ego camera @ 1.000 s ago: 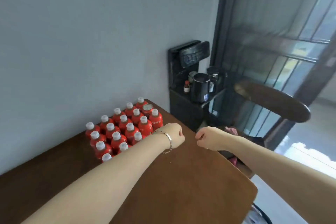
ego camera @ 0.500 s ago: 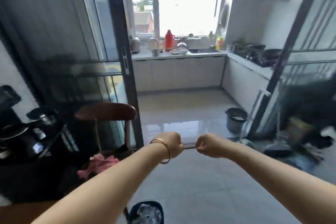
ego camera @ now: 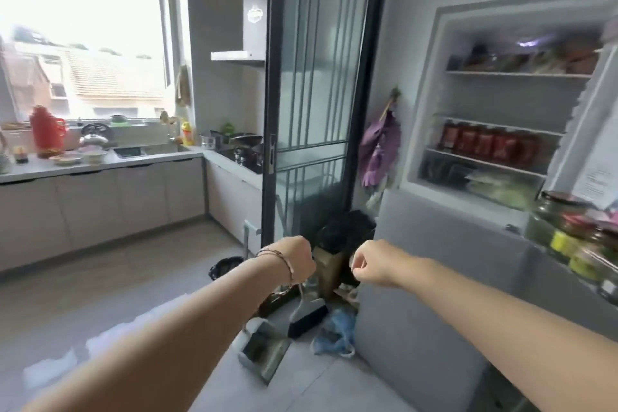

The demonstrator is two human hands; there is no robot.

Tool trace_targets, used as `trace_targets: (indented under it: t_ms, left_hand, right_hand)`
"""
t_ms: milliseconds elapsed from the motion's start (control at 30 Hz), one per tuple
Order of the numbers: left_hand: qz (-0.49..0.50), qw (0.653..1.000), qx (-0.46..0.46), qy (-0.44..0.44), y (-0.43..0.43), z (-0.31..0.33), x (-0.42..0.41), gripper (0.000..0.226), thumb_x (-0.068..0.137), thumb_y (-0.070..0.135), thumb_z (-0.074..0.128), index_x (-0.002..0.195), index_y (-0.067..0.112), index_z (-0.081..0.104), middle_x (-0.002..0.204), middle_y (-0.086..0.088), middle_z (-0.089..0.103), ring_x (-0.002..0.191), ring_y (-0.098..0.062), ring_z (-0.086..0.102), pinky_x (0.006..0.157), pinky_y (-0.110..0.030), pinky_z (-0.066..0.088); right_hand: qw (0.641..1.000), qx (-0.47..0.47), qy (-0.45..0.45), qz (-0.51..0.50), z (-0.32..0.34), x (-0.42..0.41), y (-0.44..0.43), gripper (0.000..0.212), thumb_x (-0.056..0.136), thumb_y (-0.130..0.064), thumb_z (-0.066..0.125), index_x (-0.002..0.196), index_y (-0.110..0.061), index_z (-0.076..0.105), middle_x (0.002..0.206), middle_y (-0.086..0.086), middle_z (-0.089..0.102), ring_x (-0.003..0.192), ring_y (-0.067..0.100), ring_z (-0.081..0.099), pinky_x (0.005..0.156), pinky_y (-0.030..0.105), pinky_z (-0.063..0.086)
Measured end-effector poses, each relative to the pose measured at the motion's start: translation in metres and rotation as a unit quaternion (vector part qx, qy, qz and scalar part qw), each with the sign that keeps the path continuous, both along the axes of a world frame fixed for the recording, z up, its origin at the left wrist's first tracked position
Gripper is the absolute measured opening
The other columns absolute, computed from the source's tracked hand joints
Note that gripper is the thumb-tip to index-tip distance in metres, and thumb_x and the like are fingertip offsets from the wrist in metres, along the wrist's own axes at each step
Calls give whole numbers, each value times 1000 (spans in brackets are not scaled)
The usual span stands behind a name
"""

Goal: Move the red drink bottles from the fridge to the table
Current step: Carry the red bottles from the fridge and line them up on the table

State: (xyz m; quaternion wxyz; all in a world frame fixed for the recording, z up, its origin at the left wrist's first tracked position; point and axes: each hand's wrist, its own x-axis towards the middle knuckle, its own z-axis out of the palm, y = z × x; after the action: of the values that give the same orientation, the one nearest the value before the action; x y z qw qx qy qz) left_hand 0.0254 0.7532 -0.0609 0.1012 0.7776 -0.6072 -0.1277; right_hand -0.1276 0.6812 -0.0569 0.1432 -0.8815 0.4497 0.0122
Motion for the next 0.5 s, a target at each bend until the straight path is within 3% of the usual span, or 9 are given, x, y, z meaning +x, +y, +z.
trace_targets:
  t_ms: [100, 167, 267, 400, 500]
  left_hand:
    - [-43, 999, -28, -17, -85, 16, -21, 27, 92, 21, 45, 97, 5, 67, 98, -12, 67, 92, -29, 63, 74, -30, 48]
    - [-69, 996, -48, -17, -139, 26, -36, 28, 92, 23, 45, 97, 6, 66, 91, -8, 64, 84, -27, 61, 68, -29, 47]
    - [-107, 991, -77, -27, -214, 35, -50, 29, 93, 24, 45, 100, 6, 65, 93, -8, 63, 82, -26, 58, 66, -26, 44]
    - [-172, 981, -76, -47, -324, 47, -64, 27, 92, 22, 46, 101, 7, 66, 95, -8, 62, 86, -24, 58, 75, -27, 47]
    - [-212, 972, -93, -33, -400, 60, -74, 27, 89, 20, 46, 95, 5, 67, 94, -8, 66, 89, -27, 64, 79, -32, 54]
  right_hand:
    - [998, -14, -4, -59, 17, -35, -65, 18, 87, -16, 53, 91, -6, 68, 109, 11, 69, 100, 29, 63, 80, 35, 51]
    - [995, -27, -5, -95, 27, -55, -109, 25, 88, -14, 50, 100, -1, 67, 113, 15, 67, 100, 30, 63, 77, 37, 51]
    - [988, -54, 3, -145, 40, -81, -171, 27, 86, -14, 45, 100, -6, 67, 108, 15, 66, 84, 27, 61, 64, 31, 44]
    - [972, -87, -17, -219, 53, -107, -256, 23, 84, -18, 47, 91, -12, 69, 101, 7, 69, 92, 26, 65, 78, 36, 53]
    - [959, -93, -25, -267, 68, -118, -310, 19, 85, -16, 49, 85, -13, 68, 94, 6, 69, 88, 27, 65, 74, 34, 52]
